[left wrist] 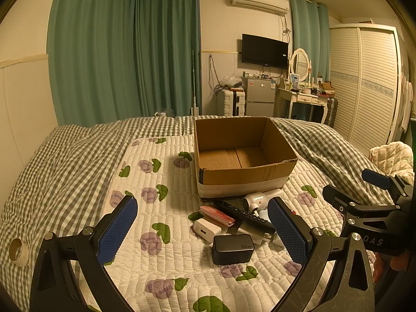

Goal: Organize rigid objects

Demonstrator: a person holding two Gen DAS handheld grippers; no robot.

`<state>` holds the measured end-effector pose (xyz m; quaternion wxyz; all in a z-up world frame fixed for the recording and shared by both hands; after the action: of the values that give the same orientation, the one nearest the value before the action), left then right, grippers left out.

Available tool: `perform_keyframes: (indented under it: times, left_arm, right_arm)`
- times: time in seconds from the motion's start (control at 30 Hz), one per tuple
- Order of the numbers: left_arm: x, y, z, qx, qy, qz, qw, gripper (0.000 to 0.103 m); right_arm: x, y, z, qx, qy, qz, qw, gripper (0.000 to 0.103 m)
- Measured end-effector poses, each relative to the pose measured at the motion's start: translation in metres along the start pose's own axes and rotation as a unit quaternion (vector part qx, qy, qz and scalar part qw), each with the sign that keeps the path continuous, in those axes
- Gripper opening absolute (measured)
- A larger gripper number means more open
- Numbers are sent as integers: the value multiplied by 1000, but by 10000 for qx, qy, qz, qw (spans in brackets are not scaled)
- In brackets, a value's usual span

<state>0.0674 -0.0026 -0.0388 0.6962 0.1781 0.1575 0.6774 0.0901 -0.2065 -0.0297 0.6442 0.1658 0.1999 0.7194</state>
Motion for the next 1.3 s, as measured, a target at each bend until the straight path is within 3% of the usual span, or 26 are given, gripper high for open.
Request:
perform_keyframes:
  times: [0.43,0.6,0.9,1.1,1.3]
  left_arm:
    - [-14,-1,-3,51,-38,-135,9999,102]
    - [-12,-14,-13,265,-55,-80,9996,102]
    - [-24,-71,-63,1364,-46,-209,9904,102]
    - [-46,-109,-98,2303,-212,-266,9725,102]
    - [-58,-134,-114,2656,-529,-303,9622,97]
  right_arm:
    - [-2,5,6,-20,29,-34,10000,103]
    - [-13,4,6,69,-49,-121,9999,103]
    - [-24,-48,-33,933,-112,-187,9954,103]
    - [-28,-74,-57,1317,-137,-168,9911,103]
    - [-33,-88,-72,1577,-129,-264,9870,103]
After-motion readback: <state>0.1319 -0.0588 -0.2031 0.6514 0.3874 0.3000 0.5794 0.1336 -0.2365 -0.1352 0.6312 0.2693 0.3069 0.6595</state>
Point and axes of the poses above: each gripper's, at about its wrist camera, not at the fingertips, and y roughly against the way its jaws point, x to its left, z to its top, the point moved 8 cm from there along -y, roughly the way its jaws point, and after that the axes turned 2 degrees about -x, right-handed, at the moved point
